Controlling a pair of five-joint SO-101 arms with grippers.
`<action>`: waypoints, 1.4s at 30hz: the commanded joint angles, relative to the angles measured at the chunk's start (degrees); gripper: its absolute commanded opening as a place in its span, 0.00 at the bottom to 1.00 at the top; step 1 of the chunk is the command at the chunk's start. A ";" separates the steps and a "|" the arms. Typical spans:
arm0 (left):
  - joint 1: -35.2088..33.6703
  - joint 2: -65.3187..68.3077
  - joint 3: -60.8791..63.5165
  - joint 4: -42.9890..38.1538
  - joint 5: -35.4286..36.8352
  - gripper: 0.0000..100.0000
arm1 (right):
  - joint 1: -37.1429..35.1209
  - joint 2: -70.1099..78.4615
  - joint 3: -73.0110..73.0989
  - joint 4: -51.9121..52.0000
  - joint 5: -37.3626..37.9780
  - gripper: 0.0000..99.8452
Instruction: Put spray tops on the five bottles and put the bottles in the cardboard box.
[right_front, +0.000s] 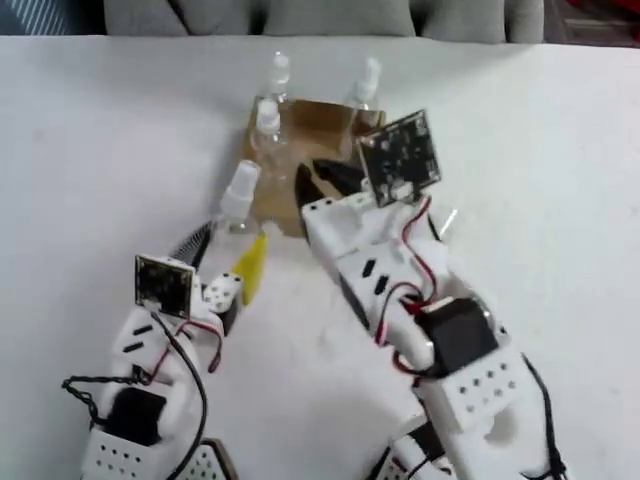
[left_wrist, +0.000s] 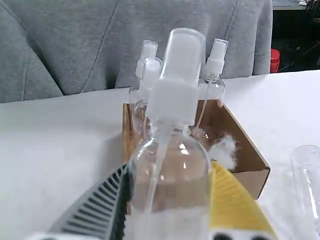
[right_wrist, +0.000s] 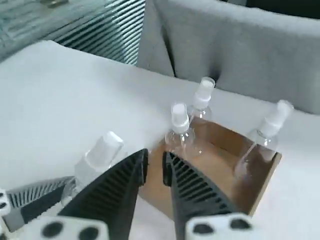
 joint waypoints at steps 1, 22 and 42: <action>-0.22 -0.57 -0.70 -2.02 -0.53 0.02 | 0.40 -0.13 7.82 -10.95 -0.18 0.02; -0.13 -0.57 -0.62 -1.67 -0.53 0.02 | -9.71 6.11 13.10 -24.31 1.41 0.02; -0.75 -0.57 -0.62 -4.75 -0.09 0.02 | -0.57 -12.97 13.27 4.70 1.58 0.02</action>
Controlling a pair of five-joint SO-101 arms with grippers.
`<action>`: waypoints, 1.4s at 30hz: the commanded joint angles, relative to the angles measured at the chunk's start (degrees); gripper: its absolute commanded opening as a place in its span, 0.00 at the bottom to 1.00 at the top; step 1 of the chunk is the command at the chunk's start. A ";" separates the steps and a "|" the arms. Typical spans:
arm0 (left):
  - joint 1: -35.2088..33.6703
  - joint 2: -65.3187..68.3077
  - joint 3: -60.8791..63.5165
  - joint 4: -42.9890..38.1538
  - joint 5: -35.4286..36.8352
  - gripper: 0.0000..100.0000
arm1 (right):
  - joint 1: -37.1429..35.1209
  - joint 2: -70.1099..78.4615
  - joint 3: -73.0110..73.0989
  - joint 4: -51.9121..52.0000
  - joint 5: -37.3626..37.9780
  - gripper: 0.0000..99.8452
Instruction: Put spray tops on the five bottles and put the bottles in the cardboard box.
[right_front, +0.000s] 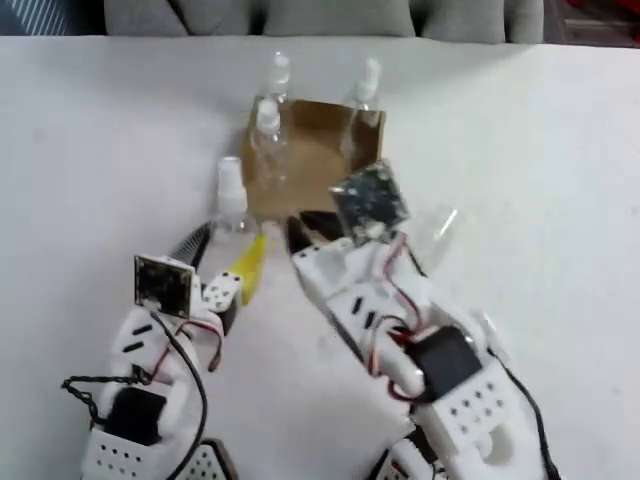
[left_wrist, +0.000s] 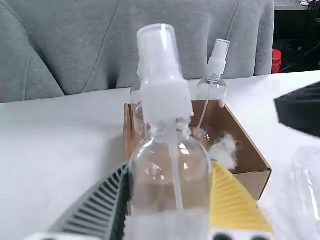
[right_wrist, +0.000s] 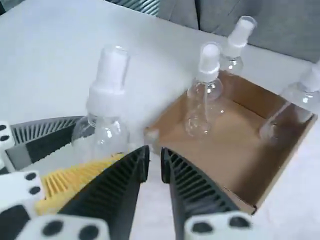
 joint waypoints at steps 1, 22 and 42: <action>-0.57 -0.57 -0.62 -4.57 -0.09 0.02 | 2.68 -3.91 0.09 4.97 2.02 0.02; 0.04 11.74 -10.64 -14.77 7.21 0.02 | -16.22 -26.51 42.64 -28.35 8.44 0.02; 8.48 29.85 -22.07 -14.15 7.21 0.02 | -6.37 -28.97 50.37 -41.71 1.23 0.02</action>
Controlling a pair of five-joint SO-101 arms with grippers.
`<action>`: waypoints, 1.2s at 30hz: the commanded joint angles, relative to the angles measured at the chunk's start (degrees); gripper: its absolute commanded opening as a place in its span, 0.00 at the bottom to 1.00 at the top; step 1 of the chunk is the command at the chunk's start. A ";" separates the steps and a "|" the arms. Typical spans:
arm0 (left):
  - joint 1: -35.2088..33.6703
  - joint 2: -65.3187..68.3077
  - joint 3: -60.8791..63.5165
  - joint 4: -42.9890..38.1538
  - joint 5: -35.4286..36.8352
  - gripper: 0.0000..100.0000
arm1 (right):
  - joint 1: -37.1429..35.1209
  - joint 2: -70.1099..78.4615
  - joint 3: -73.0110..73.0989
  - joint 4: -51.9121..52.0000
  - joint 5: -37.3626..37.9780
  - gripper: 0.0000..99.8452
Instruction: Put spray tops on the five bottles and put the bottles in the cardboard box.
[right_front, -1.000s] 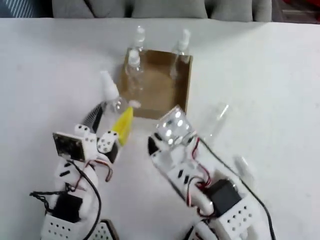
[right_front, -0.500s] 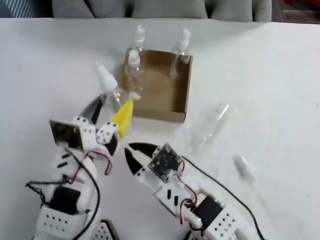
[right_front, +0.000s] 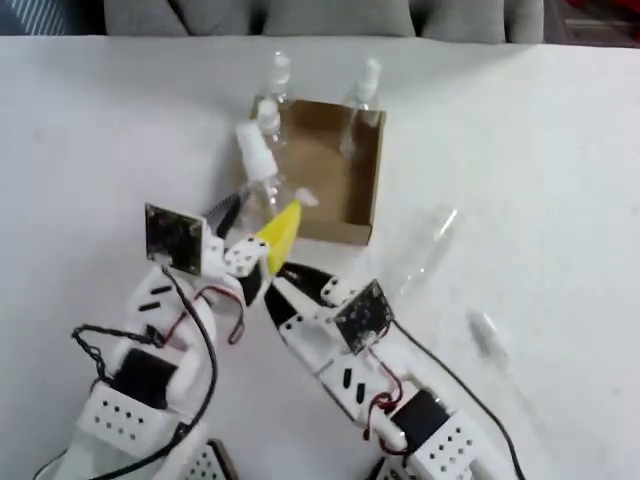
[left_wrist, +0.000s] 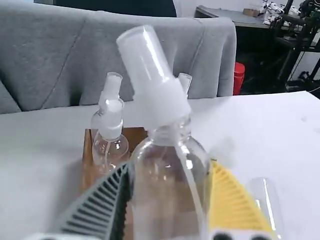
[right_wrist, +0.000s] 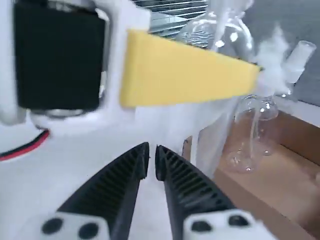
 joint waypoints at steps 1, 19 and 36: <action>1.27 0.13 -4.22 -2.02 0.70 0.02 | 2.42 -0.66 0.53 -1.36 -0.70 0.02; 3.12 0.13 -9.05 9.85 0.44 0.02 | 4.09 -0.57 0.53 -1.27 -0.70 0.02; 3.03 0.13 -8.88 12.66 0.26 0.02 | 6.55 -1.10 0.53 -1.10 2.46 0.02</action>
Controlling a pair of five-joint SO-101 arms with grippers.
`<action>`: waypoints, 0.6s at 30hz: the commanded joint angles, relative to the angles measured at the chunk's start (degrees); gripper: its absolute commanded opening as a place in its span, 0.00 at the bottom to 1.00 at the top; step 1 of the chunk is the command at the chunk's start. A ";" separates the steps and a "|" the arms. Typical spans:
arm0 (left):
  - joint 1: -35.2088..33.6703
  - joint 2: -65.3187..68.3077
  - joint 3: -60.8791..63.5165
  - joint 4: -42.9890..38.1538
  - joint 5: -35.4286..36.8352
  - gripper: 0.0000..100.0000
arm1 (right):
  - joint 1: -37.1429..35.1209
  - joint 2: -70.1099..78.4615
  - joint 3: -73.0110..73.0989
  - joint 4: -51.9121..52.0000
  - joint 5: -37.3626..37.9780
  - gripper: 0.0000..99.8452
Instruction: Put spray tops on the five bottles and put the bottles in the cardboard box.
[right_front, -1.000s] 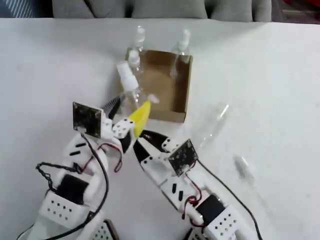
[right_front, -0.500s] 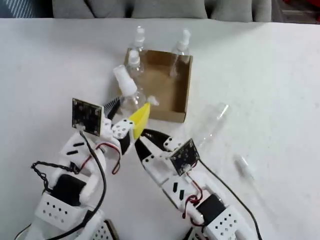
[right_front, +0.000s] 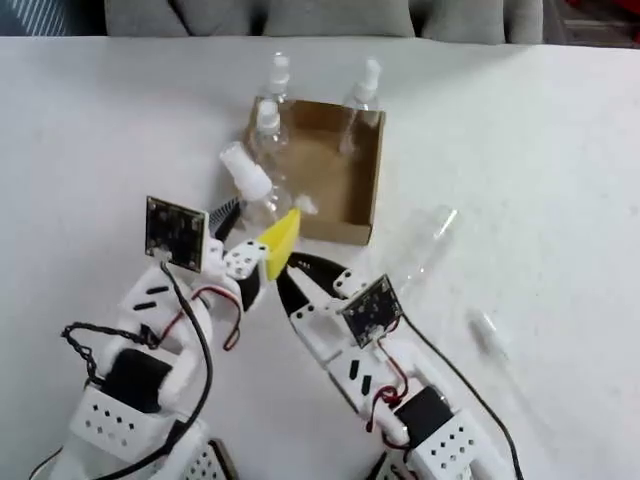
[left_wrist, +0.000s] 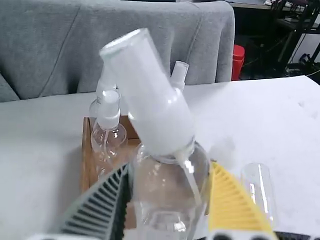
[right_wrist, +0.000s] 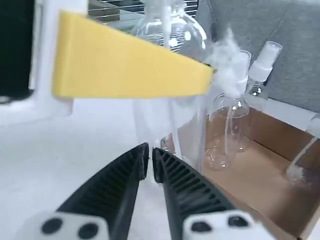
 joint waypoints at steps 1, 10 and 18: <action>1.54 0.04 -2.46 1.67 0.35 0.02 | 1.98 -1.10 0.53 -1.01 0.70 0.02; -1.01 0.31 5.80 -12.22 0.53 0.02 | 1.80 -1.19 0.44 4.79 1.23 0.02; -7.52 0.57 9.23 -23.38 0.35 0.02 | 2.68 -1.19 0.44 13.93 1.32 0.02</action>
